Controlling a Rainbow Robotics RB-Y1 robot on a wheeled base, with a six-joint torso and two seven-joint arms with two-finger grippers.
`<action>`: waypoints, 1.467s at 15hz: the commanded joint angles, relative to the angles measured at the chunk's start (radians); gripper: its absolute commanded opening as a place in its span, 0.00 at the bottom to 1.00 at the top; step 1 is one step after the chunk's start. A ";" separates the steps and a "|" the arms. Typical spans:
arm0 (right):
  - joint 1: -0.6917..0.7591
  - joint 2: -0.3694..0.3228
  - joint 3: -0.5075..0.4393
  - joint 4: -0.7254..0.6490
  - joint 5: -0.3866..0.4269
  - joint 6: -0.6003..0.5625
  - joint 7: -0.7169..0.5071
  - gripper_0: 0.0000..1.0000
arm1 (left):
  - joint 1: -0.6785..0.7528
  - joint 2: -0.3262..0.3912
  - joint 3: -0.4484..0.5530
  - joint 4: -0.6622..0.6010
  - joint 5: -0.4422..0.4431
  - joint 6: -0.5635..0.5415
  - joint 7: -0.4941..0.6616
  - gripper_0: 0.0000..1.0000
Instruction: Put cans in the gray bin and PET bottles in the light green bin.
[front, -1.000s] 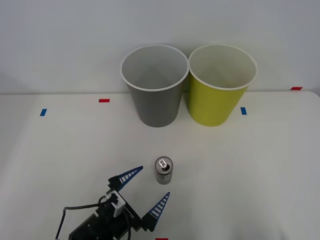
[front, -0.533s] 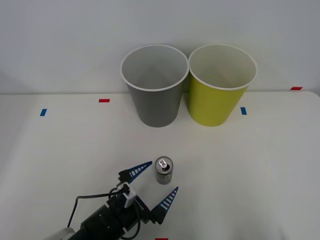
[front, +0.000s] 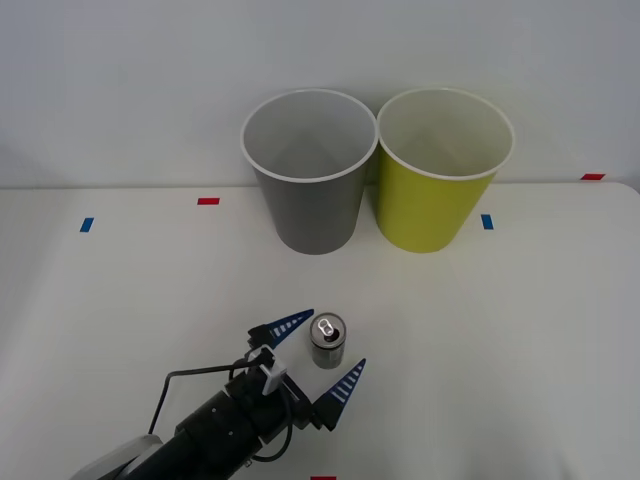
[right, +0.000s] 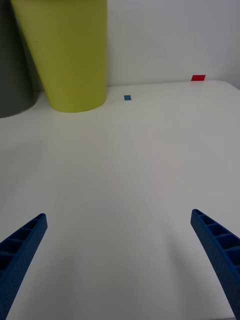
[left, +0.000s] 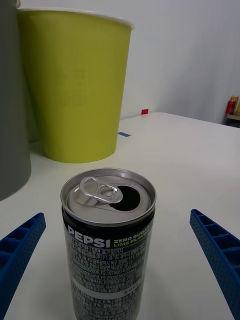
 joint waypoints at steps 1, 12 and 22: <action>0.000 0.000 0.000 0.000 0.000 0.000 0.000 1.00 | -0.020 -0.016 -0.001 0.031 0.001 0.002 0.000 1.00; 0.000 0.000 0.000 0.000 0.000 0.000 0.000 1.00 | -0.037 -0.028 -0.001 0.040 0.004 0.013 -0.005 0.00; 0.000 0.000 0.000 0.000 0.000 0.000 0.000 1.00 | -0.036 -0.019 0.000 0.019 0.001 0.022 0.006 0.00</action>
